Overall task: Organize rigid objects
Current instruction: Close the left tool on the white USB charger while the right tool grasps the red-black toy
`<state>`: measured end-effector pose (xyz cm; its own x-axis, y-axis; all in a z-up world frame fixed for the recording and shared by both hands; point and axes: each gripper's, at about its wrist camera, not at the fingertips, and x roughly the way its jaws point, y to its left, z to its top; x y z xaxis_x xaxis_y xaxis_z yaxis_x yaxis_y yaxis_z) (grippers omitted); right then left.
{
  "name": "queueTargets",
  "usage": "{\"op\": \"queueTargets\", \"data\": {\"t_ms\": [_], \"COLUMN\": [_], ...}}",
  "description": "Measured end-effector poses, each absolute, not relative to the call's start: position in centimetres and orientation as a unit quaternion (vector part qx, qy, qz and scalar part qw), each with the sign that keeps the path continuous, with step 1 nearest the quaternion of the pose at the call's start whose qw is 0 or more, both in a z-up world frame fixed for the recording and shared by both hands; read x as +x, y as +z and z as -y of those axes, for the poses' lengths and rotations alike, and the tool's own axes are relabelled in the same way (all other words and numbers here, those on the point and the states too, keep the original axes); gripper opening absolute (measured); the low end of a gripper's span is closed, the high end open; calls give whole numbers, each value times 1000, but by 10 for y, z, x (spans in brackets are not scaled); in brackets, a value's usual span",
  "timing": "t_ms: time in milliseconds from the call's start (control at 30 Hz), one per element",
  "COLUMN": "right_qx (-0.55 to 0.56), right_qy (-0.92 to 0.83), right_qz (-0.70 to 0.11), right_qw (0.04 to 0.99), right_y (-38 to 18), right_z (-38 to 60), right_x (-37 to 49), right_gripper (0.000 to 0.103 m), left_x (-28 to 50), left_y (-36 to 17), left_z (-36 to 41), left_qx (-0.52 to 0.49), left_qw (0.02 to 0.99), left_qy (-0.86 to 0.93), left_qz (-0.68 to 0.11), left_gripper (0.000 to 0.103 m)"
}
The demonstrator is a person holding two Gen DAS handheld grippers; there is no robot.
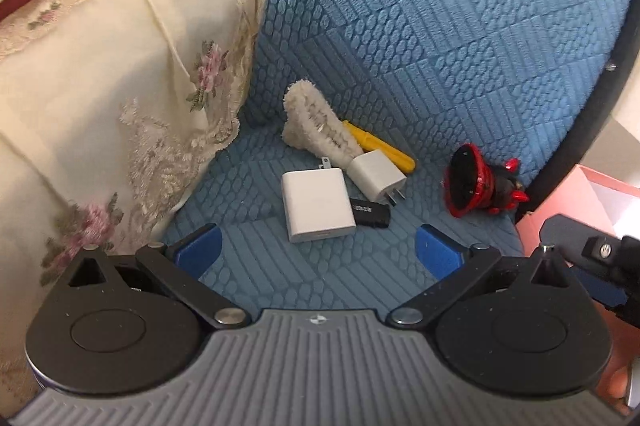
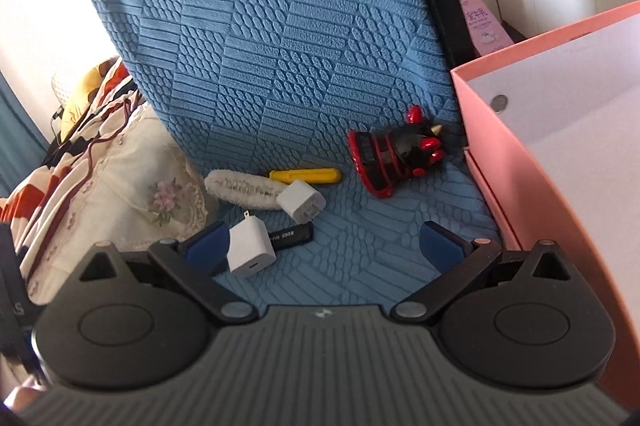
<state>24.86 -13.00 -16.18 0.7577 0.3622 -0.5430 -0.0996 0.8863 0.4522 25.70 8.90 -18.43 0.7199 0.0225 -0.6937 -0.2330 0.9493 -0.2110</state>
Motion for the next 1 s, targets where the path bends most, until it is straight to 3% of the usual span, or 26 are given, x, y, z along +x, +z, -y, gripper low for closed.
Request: {"op": "queueTargets", "data": {"t_ms": [367,633,767,1000], "right_qx": [236,283,284,253], "right_qy": [105,75,52,29], "right_qz": [-347,-341,-340,-367], "right_qw": [902,893,895,895], "right_y": [-201,-209,-211,-217], "right_z": [134,140,139,129], "right_x": [306,338,350,373], "right_gripper": [95,95,90,90], "left_x": [291,308,317,327], "left_y": [-208,-218,-223,-232], "left_z": [-90,-94,-93,-99], "left_qx": [-129,-122,-127,-126], "left_qw": [909,906,902,898], "left_qy": [53,66,65,74], "left_qz": [-393,-400,-407,-415], "left_gripper": [103,93,86,78]}}
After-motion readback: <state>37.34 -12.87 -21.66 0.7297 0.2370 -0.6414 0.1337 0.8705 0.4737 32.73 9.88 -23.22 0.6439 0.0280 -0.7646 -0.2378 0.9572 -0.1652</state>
